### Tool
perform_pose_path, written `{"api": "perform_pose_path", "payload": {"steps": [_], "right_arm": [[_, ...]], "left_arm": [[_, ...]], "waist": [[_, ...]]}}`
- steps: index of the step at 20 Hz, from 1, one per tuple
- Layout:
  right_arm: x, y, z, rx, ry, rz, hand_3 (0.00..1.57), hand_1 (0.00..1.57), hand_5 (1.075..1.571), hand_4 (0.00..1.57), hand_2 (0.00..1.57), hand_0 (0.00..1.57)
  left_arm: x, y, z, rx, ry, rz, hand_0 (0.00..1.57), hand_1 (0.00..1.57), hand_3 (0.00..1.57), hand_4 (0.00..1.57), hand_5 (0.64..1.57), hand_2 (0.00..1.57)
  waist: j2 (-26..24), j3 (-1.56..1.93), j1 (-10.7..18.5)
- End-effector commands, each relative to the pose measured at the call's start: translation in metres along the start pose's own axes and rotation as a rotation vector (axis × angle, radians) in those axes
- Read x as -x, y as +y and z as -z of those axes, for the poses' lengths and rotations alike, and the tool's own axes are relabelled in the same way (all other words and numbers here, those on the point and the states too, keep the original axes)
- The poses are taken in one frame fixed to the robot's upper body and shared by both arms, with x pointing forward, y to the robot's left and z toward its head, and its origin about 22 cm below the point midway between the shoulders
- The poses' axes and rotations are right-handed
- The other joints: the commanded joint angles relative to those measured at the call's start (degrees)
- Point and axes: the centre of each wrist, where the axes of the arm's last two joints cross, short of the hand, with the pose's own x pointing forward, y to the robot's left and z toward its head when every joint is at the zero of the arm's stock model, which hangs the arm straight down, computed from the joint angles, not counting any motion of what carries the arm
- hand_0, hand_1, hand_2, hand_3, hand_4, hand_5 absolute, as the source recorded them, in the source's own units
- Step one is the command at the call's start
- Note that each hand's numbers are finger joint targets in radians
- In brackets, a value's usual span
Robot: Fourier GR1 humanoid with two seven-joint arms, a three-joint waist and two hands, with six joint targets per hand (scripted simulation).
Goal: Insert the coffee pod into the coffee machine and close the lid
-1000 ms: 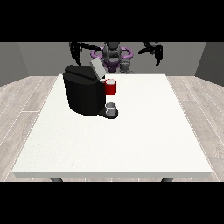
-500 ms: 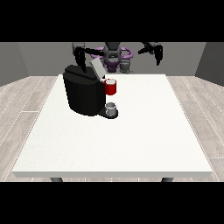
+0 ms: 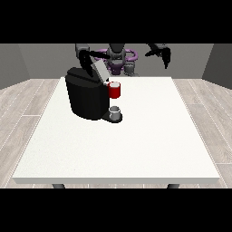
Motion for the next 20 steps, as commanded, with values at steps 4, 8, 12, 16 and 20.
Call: {"api": "perform_pose_path", "payload": {"steps": [4, 8, 12, 16, 20], "right_arm": [[-0.028, 0.012, 0.014, -0.041, -0.069, -0.036, 0.0, 0.0, 1.571, 0.16, 0.0, 0.0], [-0.043, 0.028, 0.024, -0.045, -0.115, -0.086, 0.0, 0.0, 1.571, 0.16, 0.0, 0.0], [-0.056, 0.063, 0.022, -0.088, -0.138, -0.107, 0.0, 0.0, 1.571, 0.1, 0.0, 0.0], [-0.072, 0.059, 0.025, -0.102, -0.193, -0.148, 0.0, 0.0, 1.571, 0.0, 0.0, 0.0], [-0.094, 0.075, 0.027, -0.103, -0.224, -0.194, 0.0, 0.0, 1.571, 0.0, 0.0, 0.0]], "left_arm": [[-0.008, 0.031, -0.008, -0.038, -0.041, 0.058, 0.0, 0.0, 0.0, 0.32, 1.571, 0.0], [-0.029, -0.001, 0.01, -0.038, -0.052, 0.053, 0.0, 0.0, 0.0, 0.35, 1.571, 0.0], [0.0, 0.0, -0.008, -0.022, -0.002, 0.054, 0.0, 0.0, 0.0, 0.35, 1.571, 0.0], [-0.018, 0.017, 0.005, -0.005, -0.034, 0.05, 0.0, 0.0, 0.0, 0.37, 1.571, 0.0], [-0.024, -0.011, 0.015, 0.024, -0.078, 0.069, 0.0, 0.0, 0.0, 0.39, 1.571, 0.0]], "waist": [[3.5, 0.0, -0.8], [4.5, 0.01, 1.3], [3.6, -0.01, 1.0], [5.9, -0.01, 2.3], [7.5, -0.01, 5.0]]}}
